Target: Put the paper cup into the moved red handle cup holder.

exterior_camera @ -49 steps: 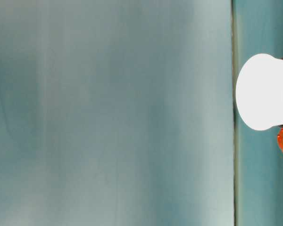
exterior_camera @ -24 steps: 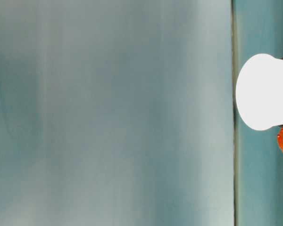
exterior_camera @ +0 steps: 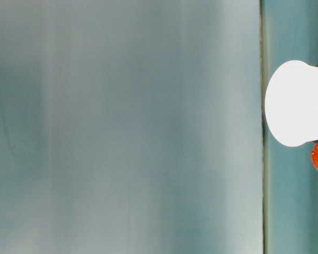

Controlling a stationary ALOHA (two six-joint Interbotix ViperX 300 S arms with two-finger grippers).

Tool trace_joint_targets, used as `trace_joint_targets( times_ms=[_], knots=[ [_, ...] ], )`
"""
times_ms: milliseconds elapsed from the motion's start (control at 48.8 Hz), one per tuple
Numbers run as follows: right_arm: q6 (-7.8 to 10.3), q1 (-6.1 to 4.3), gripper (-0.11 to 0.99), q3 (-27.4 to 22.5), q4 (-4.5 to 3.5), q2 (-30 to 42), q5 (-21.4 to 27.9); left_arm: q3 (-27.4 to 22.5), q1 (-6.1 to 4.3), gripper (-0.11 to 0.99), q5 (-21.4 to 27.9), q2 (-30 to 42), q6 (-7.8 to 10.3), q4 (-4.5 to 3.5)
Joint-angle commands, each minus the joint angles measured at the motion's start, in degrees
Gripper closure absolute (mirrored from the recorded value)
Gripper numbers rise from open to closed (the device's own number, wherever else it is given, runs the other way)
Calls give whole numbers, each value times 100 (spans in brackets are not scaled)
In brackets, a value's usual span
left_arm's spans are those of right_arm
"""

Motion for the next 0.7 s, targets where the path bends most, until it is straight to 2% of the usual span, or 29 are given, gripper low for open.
trace_joint_targets(
  times_ms=[0, 676],
  knots=[
    [26, 9, 5, -44, -9, -18, -44, -79, -18, -7, -26, 0, 0, 9],
    [35, 9, 5, 0, 0, -18, -44, -62, -18, -7, -18, 0, 0, 9]
  ],
)
